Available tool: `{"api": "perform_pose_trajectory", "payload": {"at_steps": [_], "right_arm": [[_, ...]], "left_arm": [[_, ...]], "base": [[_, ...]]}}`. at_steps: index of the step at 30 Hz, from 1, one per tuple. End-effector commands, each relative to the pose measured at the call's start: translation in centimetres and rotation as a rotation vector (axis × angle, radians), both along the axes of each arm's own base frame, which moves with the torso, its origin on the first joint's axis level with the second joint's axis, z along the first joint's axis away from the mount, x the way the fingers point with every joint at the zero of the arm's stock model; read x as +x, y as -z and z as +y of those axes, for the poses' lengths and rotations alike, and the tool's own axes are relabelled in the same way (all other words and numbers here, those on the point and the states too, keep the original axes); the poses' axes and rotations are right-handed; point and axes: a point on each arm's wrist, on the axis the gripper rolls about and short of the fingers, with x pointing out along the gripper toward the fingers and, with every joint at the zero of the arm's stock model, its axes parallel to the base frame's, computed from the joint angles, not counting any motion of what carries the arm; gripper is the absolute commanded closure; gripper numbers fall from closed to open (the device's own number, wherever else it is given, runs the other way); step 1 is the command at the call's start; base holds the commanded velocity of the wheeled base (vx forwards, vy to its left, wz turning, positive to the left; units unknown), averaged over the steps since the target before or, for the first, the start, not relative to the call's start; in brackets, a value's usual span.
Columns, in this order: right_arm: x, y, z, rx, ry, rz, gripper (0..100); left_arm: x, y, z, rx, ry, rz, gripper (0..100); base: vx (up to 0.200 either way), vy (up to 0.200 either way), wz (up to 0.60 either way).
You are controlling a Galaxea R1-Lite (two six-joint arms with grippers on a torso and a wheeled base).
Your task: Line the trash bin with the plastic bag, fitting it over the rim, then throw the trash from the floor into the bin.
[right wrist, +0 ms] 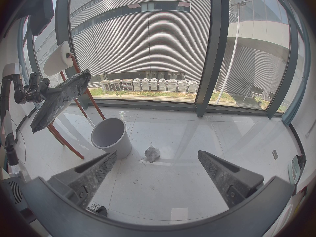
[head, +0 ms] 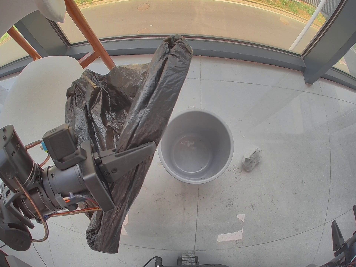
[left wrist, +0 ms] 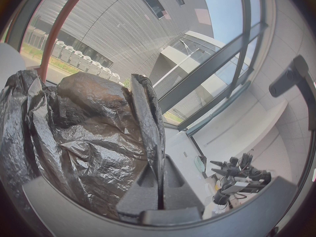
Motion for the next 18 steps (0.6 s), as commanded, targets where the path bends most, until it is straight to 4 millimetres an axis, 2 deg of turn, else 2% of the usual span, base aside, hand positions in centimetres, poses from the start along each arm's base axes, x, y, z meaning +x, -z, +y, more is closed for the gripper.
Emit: {"api": "perform_pose_trajectory", "payload": {"at_steps": [1, 4, 11, 18], "right_arm": [[0.0, 0.5, 0.0, -0.002, -0.003, 0.005, 0], [0.1, 0.5, 0.0, -0.002, 0.000, 0.006, 0], [0.1, 0.5, 0.0, -0.004, -0.003, 0.006, 0], [0.1, 0.5, 0.0, -0.005, -0.004, 0.006, 0]], "left_arm": [[0.0, 0.7, -0.9, 0.038, 0.037, -0.010, 100], [-1.0, 0.7, -2.3, 0.035, 0.113, -0.013, 100], [-1.0, 2.0, -4.3, 0.003, 0.171, -0.052, 100], [-1.1, 2.4, -4.9, -0.020, 0.189, -0.085, 100]], "base": [[0.000, 0.000, 0.00], [0.000, 0.000, 0.00], [0.000, 0.000, 0.00], [0.000, 0.000, 0.00]]}}
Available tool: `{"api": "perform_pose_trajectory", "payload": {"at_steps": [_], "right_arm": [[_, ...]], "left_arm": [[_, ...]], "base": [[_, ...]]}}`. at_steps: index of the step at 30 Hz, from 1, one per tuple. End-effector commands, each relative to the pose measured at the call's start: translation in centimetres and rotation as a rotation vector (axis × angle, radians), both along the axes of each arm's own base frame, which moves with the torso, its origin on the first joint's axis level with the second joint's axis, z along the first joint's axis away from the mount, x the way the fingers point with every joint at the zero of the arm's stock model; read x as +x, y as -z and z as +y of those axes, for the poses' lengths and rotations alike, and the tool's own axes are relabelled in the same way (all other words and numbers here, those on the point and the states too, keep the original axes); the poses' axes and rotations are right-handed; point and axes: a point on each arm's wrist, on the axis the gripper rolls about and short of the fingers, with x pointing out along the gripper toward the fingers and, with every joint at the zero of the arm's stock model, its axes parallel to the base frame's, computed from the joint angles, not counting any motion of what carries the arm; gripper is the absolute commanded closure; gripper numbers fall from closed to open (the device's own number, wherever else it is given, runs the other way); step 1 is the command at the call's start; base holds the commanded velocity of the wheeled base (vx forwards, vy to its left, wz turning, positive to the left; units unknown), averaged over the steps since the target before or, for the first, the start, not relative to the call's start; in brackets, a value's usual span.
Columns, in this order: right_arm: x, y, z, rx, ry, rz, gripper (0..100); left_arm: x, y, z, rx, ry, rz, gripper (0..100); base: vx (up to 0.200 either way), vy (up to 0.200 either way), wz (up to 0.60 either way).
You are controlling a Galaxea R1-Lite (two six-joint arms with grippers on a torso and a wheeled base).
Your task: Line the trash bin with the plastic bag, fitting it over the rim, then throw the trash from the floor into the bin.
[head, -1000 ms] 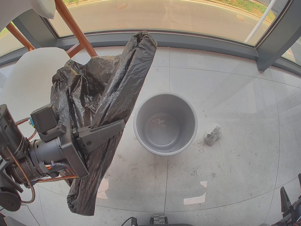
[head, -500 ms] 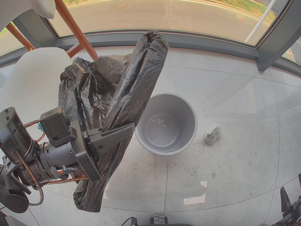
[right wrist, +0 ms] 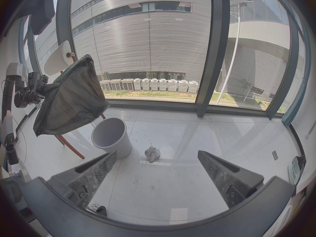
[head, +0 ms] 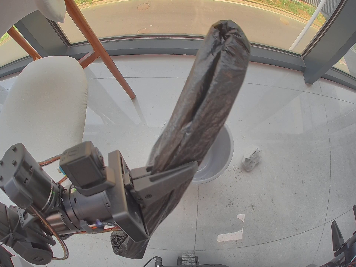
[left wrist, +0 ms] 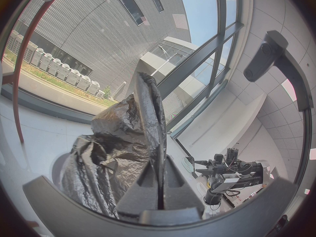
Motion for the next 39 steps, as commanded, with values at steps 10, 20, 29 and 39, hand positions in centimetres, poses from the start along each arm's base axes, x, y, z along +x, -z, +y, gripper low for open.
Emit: {"api": "perform_pose_trajectory", "payload": {"at_steps": [10, 20, 29, 39], "right_arm": [[0.0, 0.5, 0.0, 0.000, -0.006, 0.004, 0], [-1.4, -5.6, 0.1, 0.007, -0.065, -0.250, 0], [3.8, -11.4, 0.7, 0.059, -0.341, -0.010, 0], [15.0, -17.7, 5.6, 0.307, -0.458, 0.281, 0]], "left_arm": [[1.7, 0.6, 0.3, 0.018, -0.068, 0.002, 100], [3.7, 0.4, 0.6, -0.002, -0.152, -0.088, 100], [4.4, 3.4, -0.9, 0.070, -0.215, -0.085, 100], [4.5, 3.2, -1.0, 0.061, -0.236, -0.083, 100]], "base": [[0.000, 0.000, 0.00], [0.000, 0.000, 0.00], [0.000, 0.000, 0.00], [0.000, 0.000, 0.00]]}}
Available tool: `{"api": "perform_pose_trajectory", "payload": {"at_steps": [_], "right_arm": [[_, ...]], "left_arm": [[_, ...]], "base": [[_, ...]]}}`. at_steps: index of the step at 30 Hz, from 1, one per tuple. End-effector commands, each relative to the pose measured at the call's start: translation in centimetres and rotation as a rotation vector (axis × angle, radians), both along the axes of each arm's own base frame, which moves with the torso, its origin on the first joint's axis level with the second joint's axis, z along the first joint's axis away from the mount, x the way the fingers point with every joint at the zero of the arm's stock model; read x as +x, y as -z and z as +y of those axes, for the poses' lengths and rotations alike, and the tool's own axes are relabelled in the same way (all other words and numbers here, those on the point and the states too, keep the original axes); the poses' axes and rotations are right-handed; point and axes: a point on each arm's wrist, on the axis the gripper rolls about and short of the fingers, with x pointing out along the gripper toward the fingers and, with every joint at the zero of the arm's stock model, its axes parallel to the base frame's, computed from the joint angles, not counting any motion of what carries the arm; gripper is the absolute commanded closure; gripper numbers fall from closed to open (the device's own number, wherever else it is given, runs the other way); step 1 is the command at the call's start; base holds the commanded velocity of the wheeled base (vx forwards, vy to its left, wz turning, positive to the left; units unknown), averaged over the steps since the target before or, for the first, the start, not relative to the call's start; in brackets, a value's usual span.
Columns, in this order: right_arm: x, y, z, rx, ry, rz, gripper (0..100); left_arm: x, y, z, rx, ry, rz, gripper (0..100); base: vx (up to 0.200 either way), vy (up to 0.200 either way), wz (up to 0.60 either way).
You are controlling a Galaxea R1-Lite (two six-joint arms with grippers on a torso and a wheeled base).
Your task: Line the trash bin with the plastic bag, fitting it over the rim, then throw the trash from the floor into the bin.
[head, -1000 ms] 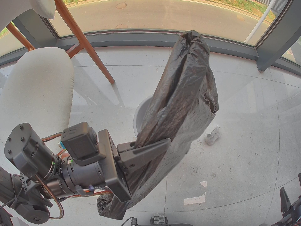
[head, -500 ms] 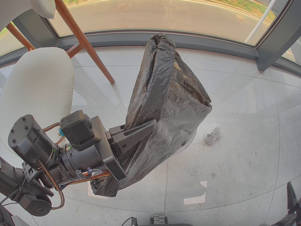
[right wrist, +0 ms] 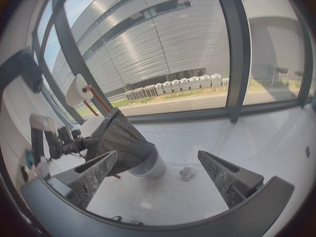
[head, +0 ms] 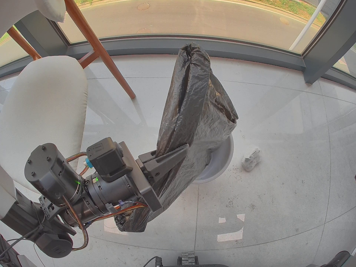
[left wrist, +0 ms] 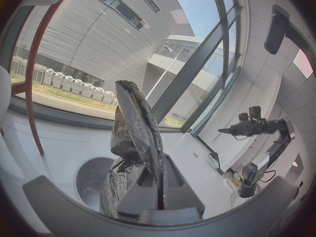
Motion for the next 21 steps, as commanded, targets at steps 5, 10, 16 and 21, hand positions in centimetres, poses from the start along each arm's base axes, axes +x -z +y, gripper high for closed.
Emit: {"api": "perform_pose_trajectory", "payload": {"at_steps": [5, 10, 16, 21], "right_arm": [[13.5, -4.6, 8.2, 0.026, -0.181, 0.295, 0], [16.7, -6.5, 11.2, 0.028, -0.220, 0.274, 0], [18.5, -7.1, 15.0, 0.009, -0.253, 0.279, 0], [20.4, -7.0, 18.0, -0.004, -0.253, 0.282, 0]], "left_arm": [[0.4, 0.8, -0.6, 0.013, -0.016, 0.005, 100], [0.5, 1.1, -0.7, 0.019, -0.016, 0.014, 100], [0.5, 1.4, -0.7, 0.030, -0.015, 0.025, 100], [0.6, 1.8, -1.1, 0.035, -0.039, 0.039, 100]], "base": [[0.000, 0.000, 0.00], [0.000, 0.000, 0.00], [0.000, 0.000, 0.00], [0.000, 0.000, 0.00]]}}
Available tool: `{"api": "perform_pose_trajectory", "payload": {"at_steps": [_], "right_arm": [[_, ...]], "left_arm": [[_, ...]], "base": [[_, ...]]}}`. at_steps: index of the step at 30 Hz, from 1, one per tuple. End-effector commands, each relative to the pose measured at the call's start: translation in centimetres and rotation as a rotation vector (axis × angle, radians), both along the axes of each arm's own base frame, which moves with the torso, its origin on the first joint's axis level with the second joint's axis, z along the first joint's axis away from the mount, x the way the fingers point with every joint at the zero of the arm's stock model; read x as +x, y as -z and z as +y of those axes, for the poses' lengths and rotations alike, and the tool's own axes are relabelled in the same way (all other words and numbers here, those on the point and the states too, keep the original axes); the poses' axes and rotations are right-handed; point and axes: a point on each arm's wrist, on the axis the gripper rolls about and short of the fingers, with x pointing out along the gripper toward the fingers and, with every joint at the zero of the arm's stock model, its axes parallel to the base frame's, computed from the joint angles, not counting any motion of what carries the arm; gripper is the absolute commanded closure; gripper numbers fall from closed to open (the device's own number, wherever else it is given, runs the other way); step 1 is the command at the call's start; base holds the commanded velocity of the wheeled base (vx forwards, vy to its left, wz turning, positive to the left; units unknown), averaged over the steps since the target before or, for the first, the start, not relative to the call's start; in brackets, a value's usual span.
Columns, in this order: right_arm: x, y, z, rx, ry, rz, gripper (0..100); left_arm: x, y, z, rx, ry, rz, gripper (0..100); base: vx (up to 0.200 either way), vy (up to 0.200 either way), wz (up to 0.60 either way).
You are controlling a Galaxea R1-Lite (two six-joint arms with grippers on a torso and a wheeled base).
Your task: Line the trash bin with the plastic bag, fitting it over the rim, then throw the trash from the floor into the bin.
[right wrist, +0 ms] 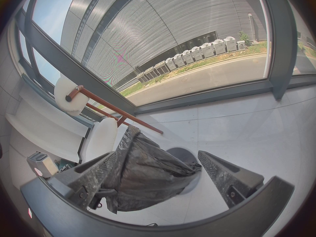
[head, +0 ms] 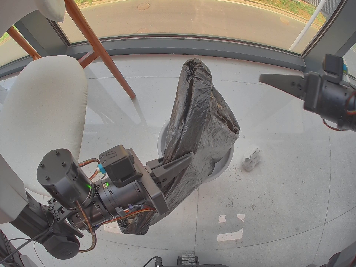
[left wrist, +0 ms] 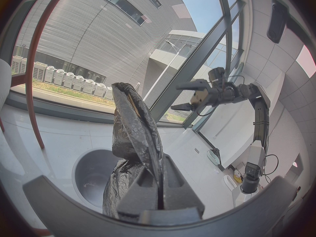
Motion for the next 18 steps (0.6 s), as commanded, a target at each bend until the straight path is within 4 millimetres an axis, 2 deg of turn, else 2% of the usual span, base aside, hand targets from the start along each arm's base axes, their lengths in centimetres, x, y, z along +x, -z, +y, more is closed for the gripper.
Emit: {"api": "perform_pose_trajectory", "payload": {"at_steps": [1, 5, 12, 18], "right_arm": [[3.7, 1.7, 5.1, -0.052, -0.018, 0.052, 0], [4.3, 1.3, 7.4, -0.064, 0.010, 0.029, 0], [3.7, 0.2, 8.8, -0.154, 0.012, 0.096, 0], [4.2, 0.3, 10.3, -0.214, 0.024, 0.056, 0]], "left_arm": [[0.3, 0.4, -0.3, -0.005, -0.033, 0.005, 100], [0.4, 0.2, -0.4, -0.014, -0.052, 0.004, 100], [0.5, 0.1, -0.4, -0.029, -0.050, 0.017, 100], [0.4, 0.1, -0.5, -0.027, -0.049, 0.017, 100]], "base": [[0.000, 0.000, 0.00], [0.000, 0.000, 0.00], [0.000, 0.000, 0.00], [0.000, 0.000, 0.00]]}}
